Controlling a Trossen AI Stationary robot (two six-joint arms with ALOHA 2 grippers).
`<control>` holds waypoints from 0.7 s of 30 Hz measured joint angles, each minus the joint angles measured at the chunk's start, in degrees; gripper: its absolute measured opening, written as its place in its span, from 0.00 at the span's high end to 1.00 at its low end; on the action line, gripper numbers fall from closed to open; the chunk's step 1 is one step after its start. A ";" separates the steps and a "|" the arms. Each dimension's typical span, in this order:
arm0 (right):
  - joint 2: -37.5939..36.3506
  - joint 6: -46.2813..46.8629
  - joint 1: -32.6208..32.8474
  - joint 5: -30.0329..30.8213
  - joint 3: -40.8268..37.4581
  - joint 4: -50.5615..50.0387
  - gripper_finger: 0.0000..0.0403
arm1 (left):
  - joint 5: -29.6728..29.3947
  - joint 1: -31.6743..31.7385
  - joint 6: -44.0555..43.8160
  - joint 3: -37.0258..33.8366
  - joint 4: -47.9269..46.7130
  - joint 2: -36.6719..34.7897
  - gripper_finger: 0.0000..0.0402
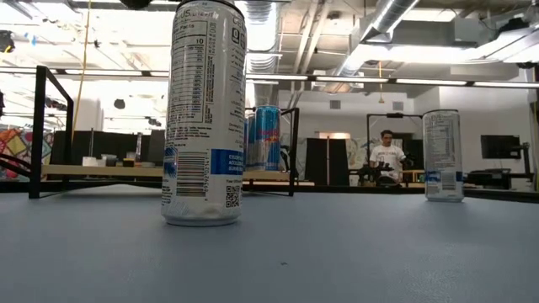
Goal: Place canned beverage on shelf
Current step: Put the white and pink soda can on the shelf aligned with the other white and pink soda cans
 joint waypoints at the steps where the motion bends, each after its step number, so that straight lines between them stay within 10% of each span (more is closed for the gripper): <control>1: 0.00 -0.04 -0.28 -0.05 0.00 0.24 0.42 | 0.09 -0.18 -1.27 0.00 1.75 0.81 0.29; 21: -0.05 -3.10 -8.38 -12.97 0.04 3.22 0.41 | 1.16 -5.01 -10.38 1.64 15.50 4.72 0.29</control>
